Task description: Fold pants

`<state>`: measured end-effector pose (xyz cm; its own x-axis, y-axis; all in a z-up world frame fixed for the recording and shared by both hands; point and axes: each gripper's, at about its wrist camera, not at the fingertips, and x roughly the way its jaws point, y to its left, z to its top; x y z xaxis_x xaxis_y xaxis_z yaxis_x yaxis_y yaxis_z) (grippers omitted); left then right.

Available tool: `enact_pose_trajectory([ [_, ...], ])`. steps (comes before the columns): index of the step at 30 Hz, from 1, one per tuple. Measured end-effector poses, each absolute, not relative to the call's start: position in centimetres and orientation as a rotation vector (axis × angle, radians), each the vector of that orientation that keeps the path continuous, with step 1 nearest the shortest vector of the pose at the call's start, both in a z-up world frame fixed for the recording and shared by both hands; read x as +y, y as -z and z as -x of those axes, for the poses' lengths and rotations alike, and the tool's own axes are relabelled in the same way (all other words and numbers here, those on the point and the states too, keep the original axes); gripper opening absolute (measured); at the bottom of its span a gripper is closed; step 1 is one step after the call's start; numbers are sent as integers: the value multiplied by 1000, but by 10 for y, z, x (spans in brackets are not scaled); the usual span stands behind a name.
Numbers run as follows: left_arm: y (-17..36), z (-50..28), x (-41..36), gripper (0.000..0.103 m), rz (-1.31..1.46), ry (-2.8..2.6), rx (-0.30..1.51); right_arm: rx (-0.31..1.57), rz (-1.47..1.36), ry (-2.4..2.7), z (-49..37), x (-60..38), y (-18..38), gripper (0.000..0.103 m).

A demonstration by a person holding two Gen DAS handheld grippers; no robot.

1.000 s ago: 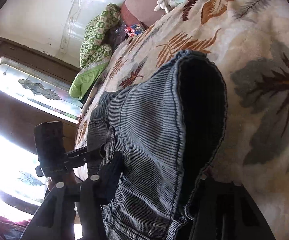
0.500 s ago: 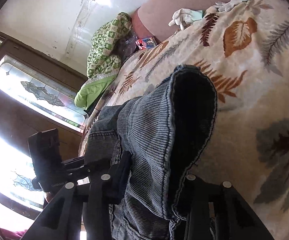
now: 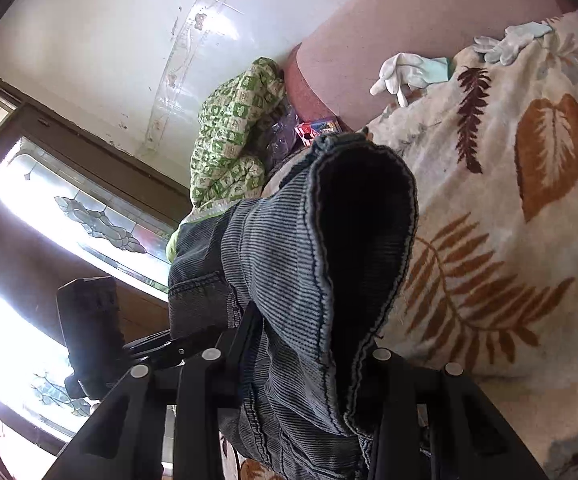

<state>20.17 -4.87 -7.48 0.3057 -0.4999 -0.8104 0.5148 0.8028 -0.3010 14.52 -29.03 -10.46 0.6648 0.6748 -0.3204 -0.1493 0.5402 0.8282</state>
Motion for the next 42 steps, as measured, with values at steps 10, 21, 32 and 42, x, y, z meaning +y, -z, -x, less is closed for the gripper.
enact_pose_trajectory([
  [10,111,-223,-56,27,-47,590,1115,715,-877,-514,-170,-290,141,37],
  [21,160,-240,-51,65,-42,481,1225,901,-958,-501,-187,-309,191,70],
  [32,154,-231,-41,39,55,517,1203,898,-821,-564,-186,-290,177,59],
  [42,128,-232,-43,35,65,541,1158,806,-752,-524,-180,-285,154,49],
])
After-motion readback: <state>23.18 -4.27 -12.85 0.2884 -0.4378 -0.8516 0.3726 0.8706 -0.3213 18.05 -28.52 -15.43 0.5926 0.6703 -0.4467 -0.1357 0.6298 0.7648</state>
